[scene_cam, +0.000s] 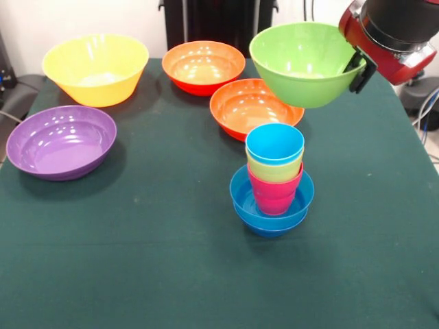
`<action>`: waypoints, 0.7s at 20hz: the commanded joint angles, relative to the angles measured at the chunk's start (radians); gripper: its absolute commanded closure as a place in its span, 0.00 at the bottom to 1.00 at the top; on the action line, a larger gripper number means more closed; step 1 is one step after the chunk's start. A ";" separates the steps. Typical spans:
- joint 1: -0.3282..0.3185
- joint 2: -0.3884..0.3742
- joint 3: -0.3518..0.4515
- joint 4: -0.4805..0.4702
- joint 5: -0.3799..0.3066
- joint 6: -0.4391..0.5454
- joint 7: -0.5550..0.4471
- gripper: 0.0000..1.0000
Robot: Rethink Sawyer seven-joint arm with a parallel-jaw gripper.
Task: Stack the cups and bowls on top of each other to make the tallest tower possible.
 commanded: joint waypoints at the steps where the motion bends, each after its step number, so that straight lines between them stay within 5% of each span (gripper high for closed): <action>1: -0.057 -0.058 0.120 0.086 -0.021 -0.099 -0.278 1.00; 14: -0.080 -0.037 0.157 0.003 -0.058 -0.032 -0.285 1.00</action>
